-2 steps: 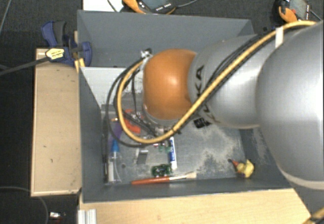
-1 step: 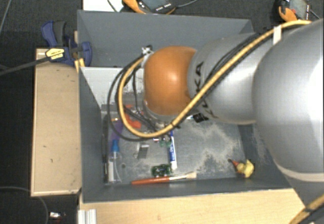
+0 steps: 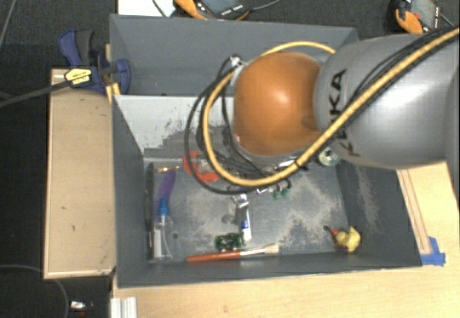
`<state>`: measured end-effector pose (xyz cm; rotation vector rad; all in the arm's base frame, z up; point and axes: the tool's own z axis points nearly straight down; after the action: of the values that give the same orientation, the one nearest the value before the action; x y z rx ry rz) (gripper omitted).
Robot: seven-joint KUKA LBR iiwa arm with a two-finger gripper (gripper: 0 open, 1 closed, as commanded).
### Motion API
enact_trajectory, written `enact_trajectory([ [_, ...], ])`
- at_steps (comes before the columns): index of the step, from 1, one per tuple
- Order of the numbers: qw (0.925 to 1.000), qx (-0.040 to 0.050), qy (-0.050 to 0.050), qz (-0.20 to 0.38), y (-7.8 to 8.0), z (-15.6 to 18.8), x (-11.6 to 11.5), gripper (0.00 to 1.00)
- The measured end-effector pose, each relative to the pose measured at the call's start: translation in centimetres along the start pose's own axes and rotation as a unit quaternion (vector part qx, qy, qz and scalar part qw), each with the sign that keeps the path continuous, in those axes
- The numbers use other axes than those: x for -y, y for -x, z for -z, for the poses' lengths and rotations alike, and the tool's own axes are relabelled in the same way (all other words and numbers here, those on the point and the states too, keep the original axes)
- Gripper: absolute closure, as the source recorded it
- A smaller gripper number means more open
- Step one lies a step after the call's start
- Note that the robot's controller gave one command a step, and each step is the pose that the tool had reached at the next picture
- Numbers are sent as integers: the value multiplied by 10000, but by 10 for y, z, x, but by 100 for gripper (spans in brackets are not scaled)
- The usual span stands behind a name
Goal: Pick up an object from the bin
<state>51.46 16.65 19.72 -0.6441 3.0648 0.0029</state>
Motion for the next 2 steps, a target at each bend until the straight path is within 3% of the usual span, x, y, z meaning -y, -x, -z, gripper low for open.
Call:
enact_trajectory([
  [1,9687,23,8,-2481,20,-78,-44,0],
  [2,9855,45,-6,-1696,21,-46,-42,0],
])
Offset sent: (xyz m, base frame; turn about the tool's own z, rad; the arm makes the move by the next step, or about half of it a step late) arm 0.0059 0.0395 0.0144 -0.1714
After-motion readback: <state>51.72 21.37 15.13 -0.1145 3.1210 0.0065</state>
